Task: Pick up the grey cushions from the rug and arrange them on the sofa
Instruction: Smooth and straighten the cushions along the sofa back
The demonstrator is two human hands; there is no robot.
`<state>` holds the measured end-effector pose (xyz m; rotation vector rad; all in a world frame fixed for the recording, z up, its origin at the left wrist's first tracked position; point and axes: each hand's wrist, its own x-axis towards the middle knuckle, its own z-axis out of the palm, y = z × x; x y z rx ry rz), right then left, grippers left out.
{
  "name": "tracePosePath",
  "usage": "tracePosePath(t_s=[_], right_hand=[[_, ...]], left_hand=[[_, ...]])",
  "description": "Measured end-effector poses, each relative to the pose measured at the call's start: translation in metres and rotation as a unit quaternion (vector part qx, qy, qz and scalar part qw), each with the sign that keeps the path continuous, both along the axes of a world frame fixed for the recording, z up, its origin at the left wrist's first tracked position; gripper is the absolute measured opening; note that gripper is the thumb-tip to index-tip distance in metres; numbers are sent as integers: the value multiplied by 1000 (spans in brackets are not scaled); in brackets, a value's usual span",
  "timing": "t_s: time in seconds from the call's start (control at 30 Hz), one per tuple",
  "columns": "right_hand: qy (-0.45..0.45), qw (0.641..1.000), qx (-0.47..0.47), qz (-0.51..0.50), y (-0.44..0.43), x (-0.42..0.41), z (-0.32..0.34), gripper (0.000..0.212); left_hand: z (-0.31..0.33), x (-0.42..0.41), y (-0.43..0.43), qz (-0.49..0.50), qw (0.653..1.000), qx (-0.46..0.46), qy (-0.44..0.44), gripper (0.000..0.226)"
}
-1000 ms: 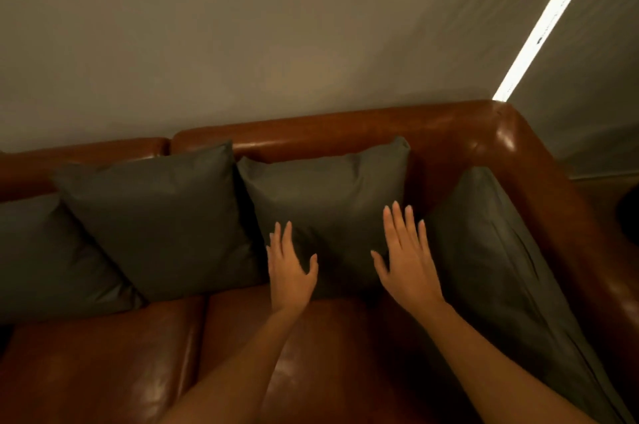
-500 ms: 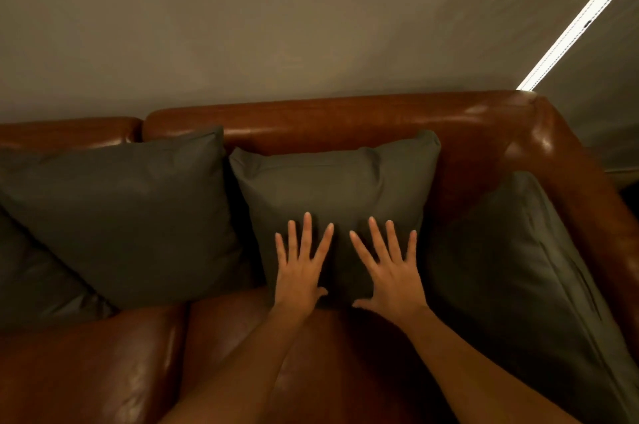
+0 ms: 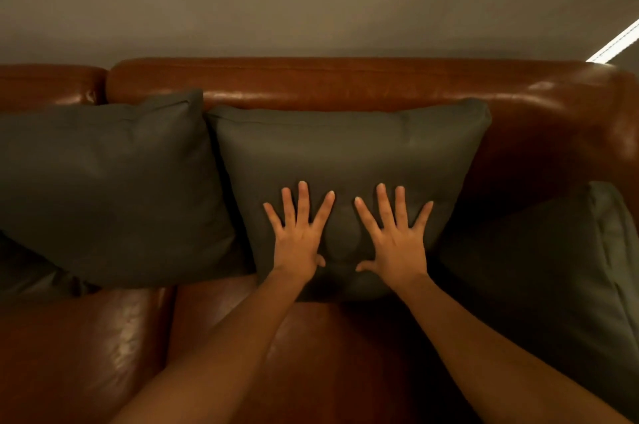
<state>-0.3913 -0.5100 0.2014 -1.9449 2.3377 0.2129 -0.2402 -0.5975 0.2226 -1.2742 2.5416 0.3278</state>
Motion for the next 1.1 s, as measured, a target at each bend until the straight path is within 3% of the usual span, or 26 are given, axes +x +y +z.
tracePosePath(t_s=[0.3,0.53,0.7,0.77,0.83,0.97,1.1], right_hand=[[4,1000,1,17,-24,-17,-20,170],[3,1000,8,14,-34,-19,-21,167],[24,1000,-4,7,-24,-14,-15,162],[19,999,-24,12,-14,-10,-10,159],[17,998,-60,26,-1,-9,-2,151],[8,984,-172,50,7,-13,26,134],[21,982,-182,48,-43,-42,78,140]], left_hand=[[-9,-16,-23,17,997,53,-50,121],[-11,-18,-32,15,998,49,-45,137],[-8,-11,-22,-5,1000,6,-30,140],[-5,-2,-14,-17,999,-46,-6,151],[-4,8,-4,-28,996,-80,18,159],[15,14,-14,-76,981,-166,72,150],[59,2,-60,-86,977,-189,54,155]])
